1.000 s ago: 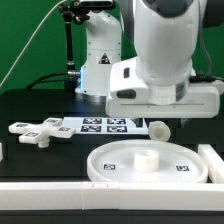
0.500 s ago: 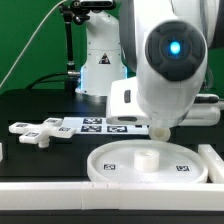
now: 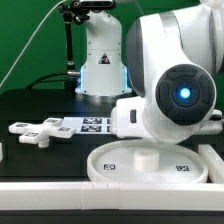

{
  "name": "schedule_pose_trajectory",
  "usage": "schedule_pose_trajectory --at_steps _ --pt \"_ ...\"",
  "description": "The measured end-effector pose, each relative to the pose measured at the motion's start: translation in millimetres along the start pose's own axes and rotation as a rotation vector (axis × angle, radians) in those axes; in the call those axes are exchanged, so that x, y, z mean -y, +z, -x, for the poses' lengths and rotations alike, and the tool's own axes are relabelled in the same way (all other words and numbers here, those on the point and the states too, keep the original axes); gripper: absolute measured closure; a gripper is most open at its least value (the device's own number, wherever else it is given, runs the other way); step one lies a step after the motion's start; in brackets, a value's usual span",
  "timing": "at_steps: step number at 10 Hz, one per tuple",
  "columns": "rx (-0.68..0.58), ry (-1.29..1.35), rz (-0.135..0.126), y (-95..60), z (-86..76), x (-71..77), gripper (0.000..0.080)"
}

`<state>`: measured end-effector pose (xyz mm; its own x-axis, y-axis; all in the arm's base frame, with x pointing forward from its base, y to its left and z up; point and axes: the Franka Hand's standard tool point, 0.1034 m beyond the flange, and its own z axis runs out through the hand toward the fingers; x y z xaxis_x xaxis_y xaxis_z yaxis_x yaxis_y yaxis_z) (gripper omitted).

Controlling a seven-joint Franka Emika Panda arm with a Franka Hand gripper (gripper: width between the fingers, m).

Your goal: Assemble round table

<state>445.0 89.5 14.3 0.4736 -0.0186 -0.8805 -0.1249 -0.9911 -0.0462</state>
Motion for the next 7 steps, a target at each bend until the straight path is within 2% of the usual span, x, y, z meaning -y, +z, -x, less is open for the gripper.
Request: schedule_pose_trajectory --at_steps 2,4,6,7 --pt "0.007 0.002 0.009 9.7 -0.8 2.7 0.0151" --pt "0.014 0.001 0.011 13.2 -0.7 1.8 0.0151" --pt "0.014 -0.005 0.01 13.3 -1.0 1.5 0.0396" --pt "0.014 -0.007 0.011 13.4 -1.0 1.9 0.0393"
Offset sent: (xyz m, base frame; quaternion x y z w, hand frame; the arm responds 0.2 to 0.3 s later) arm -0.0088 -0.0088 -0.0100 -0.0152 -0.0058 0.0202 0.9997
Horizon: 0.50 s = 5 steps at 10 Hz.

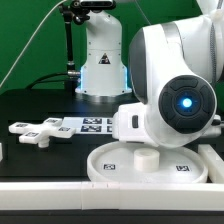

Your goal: Assemble round table

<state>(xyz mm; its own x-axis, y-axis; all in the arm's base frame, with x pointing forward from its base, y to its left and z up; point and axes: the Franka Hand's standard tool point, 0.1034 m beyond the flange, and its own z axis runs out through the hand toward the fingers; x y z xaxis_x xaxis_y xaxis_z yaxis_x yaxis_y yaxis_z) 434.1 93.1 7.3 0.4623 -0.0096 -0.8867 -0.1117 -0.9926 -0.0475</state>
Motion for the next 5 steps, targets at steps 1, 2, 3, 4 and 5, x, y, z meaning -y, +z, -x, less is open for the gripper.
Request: schedule_pose_trajectory --at_steps 1,2,3,4,5 --pt "0.0 -0.001 0.001 0.2 0.1 0.7 0.0393" --pt "0.0 -0.002 0.002 0.3 0.1 0.9 0.0393" --pt "0.0 -0.006 0.002 0.1 0.1 0.9 0.0393" --pt "-0.003 -0.021 0.0 -1.9 0.3 0.4 0.0393" --pt "-0.01 -0.05 -0.003 -7.9 2.8 -0.9 0.0393"
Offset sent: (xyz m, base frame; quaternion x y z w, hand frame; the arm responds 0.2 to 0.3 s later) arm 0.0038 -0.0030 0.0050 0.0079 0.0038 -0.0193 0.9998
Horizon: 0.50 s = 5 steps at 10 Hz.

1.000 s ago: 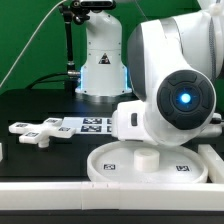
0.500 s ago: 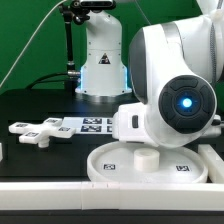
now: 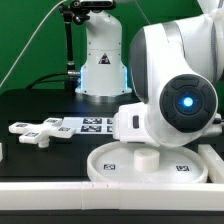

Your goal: Assemble round table

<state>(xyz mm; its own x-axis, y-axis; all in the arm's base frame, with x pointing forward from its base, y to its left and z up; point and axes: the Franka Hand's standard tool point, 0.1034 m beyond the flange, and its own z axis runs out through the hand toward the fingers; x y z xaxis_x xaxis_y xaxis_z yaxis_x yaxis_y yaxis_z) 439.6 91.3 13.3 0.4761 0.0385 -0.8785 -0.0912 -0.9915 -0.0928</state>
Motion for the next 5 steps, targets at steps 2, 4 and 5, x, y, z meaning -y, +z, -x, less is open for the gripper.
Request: schedule_pose_trajectory --at_steps 2,4,5 --pt "-0.014 -0.058 -0.01 -18.5 12.0 -4.3 0.0392" --pt "-0.023 -0.118 -0.017 -40.7 25.4 -8.8 0.039" --pt "-0.032 -0.147 -0.017 -47.9 27.8 -9.2 0.039"
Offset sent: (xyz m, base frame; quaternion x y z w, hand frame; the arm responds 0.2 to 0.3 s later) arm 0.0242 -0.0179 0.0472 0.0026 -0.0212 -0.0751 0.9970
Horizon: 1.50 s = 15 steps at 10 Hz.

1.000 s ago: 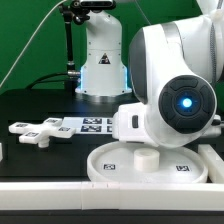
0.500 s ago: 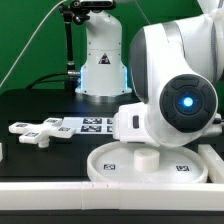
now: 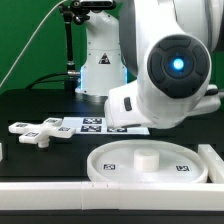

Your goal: Assemble round table

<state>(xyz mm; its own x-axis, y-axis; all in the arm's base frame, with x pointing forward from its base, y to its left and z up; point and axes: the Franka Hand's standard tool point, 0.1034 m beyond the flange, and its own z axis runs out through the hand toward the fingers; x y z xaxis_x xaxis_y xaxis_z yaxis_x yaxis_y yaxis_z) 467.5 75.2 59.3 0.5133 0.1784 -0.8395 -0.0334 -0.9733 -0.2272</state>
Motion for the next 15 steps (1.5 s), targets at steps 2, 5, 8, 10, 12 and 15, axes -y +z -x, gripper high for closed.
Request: schedule_pose_trajectory --at_steps 2,5,8,10,12,15 --pt "-0.005 -0.02 0.002 0.8 -1.6 0.5 0.039" --pt "-0.032 -0.062 0.009 -13.5 4.9 3.1 0.039" --pt "-0.277 -0.091 0.029 -61.2 17.6 0.0 0.039" --pt "-0.411 -0.08 0.05 -61.5 12.3 -3.7 0.039" --pt "-0.53 -0.072 0.072 -65.6 14.4 -6.2 0.039" --pt "-0.712 -0.104 0.071 -101.0 23.8 -10.2 0.039"
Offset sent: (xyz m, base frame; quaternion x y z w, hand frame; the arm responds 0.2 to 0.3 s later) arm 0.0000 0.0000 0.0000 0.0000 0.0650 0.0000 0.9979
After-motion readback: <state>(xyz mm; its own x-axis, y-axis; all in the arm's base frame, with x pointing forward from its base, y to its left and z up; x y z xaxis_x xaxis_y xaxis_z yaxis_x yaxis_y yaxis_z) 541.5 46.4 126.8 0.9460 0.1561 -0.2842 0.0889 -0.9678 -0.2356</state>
